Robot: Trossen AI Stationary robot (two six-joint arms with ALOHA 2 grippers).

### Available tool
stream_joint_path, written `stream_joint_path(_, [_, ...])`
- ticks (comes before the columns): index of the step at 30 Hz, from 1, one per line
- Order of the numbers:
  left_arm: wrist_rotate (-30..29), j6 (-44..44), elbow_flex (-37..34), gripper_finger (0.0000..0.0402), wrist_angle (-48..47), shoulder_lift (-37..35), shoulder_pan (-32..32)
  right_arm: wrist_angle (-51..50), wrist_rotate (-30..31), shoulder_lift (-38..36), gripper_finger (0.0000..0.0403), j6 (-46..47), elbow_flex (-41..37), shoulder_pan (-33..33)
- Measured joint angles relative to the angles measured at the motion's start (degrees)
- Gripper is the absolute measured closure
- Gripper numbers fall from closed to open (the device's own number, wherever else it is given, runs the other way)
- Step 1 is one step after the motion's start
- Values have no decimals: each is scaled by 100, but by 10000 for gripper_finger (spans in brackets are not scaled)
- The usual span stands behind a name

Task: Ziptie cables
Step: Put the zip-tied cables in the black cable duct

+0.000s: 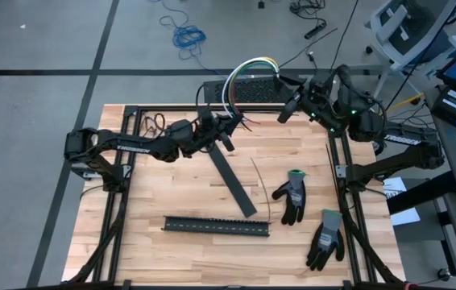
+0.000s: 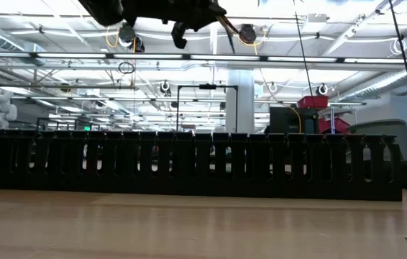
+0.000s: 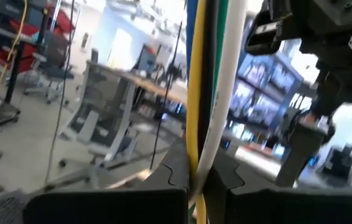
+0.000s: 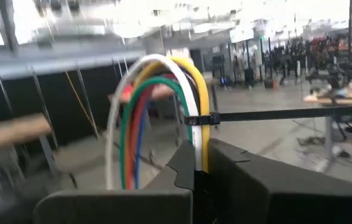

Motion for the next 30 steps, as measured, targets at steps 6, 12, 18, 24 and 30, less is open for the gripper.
stream_joint_path(6, [-10,151,0,384,-1938,-692,80,-1732,4,-319,403,167,0,0])
stream_joint_path(12, [-62,305,0,384,-2577,-1132,277,-2461,-43,-429,403,610,0,29])
stream_joint_path(18, [107,326,0,384,-2614,-1224,390,-2597,-215,-342,403,766,0,133])
stream_joint_path(24, [624,-216,0,334,-2502,-937,326,-1767,-489,-315,403,705,0,125])
stream_joint_path(30, [651,-306,0,252,-2225,-785,287,-1667,-643,-315,403,744,0,125])
